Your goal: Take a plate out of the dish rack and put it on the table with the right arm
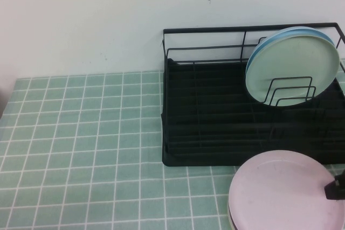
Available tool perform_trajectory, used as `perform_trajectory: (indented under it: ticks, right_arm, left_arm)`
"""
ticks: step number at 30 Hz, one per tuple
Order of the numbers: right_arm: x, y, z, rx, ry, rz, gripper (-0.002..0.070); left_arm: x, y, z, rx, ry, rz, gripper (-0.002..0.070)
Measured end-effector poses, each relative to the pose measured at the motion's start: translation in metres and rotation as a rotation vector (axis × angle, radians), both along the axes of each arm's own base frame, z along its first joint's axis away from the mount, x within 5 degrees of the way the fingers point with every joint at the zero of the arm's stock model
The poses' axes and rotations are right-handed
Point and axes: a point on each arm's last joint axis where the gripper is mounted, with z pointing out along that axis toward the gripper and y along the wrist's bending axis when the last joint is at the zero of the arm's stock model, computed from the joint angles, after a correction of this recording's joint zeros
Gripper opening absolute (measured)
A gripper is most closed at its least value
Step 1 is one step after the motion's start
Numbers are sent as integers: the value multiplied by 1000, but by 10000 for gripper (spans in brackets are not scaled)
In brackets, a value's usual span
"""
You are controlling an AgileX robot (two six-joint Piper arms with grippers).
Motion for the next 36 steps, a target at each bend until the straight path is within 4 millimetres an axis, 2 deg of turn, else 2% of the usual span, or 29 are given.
perform_trajectory:
  ticks: [10,18,21,26,32,36]
  right_arm:
    - [-4,-6,-1,-65,51,-31,244]
    - [-14,-6,28,-76,-72,-30,244]
    - [-23,-4,44,-77,-119,-8,203]
    - [-50,-1,77,-72,-233,32,38]
    - [-92,4,112,-80,-381,69,3]
    - [-121,8,126,-68,-444,108,-1]
  left_arm:
    - [0,0,0,0,0,0,-3]
    - [0,0,0,0,0,0,-3]
    - [0,0,0,0,0,0,-3]
    - [0,0,0,0,0,0,-3]
    - [0,0,0,0,0,0,-3]
    - [0,0,0,0,0,0,-3]
